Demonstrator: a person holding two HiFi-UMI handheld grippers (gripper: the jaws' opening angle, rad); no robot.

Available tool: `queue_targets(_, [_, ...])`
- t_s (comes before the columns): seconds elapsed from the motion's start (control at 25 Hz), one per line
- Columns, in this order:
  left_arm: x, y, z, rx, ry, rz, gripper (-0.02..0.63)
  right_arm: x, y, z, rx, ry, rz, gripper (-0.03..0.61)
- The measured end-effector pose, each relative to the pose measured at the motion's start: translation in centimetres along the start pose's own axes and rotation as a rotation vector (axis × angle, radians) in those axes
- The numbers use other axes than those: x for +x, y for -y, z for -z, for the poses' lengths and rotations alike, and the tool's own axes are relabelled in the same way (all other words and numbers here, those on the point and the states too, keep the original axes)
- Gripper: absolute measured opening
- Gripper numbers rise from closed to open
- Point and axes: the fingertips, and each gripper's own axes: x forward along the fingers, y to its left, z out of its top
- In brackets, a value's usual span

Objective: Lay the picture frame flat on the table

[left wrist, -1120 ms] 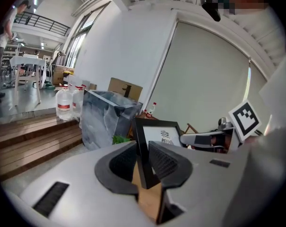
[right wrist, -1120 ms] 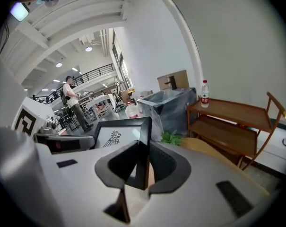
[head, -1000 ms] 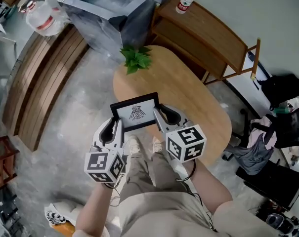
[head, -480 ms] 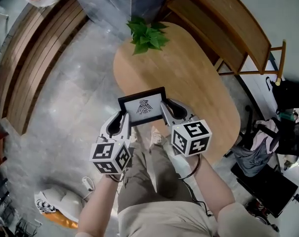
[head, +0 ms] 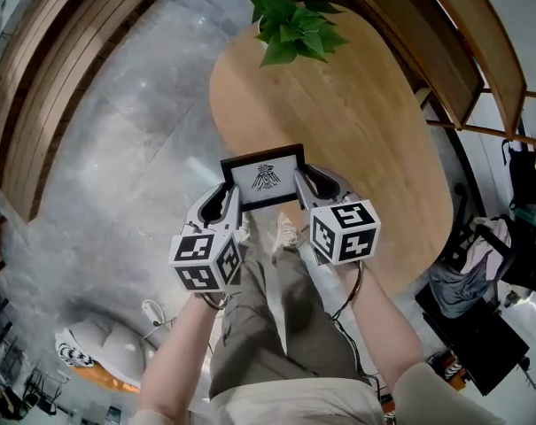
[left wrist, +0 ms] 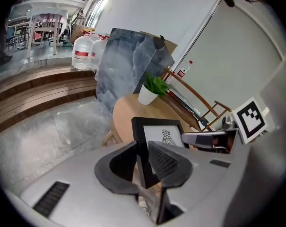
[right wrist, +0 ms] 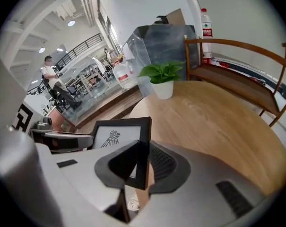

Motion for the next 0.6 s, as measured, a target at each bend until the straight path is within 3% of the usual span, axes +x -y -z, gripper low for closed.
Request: queue_targets(0.6, [6.4, -4.6, 6.9, -0.019, -0.141, -0.016, 0.076, 7.8, 2.5, 7.2, 0.023, -0.143, 0.028, 0.054])
